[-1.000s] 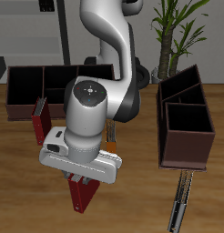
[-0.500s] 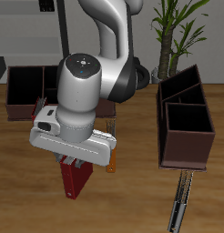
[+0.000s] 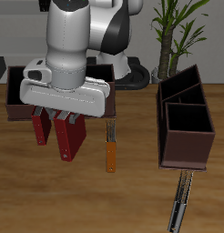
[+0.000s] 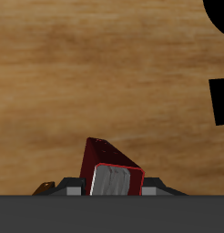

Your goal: Place the left red book into the back desk caddy's left compartment and place the right red book into the left desk caddy's right compartment and place the orange book into the left desk caddy's back compartment

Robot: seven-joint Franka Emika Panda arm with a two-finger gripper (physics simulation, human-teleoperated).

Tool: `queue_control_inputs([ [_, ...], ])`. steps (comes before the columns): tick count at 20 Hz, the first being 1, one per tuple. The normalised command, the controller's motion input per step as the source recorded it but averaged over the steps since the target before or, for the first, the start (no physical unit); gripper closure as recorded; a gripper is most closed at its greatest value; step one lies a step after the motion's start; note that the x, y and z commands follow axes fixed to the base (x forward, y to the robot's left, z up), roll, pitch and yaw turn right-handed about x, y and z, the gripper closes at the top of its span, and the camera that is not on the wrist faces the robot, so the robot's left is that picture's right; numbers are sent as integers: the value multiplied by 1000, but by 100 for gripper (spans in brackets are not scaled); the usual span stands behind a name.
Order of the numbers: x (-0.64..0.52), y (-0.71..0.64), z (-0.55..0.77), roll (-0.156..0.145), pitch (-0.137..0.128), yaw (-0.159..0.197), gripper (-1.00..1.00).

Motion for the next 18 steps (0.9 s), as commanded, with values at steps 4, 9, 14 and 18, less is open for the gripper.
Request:
queue_control_inputs([
  [4, -592, -178, 466, 80, -82, 153, 100],
  [9, -535, -426, 500, 26, -74, 81, 100],
  [14, -526, -460, 373, 20, -55, 94, 100],
  [18, -430, -449, 150, -7, -1, 5, 100],
])
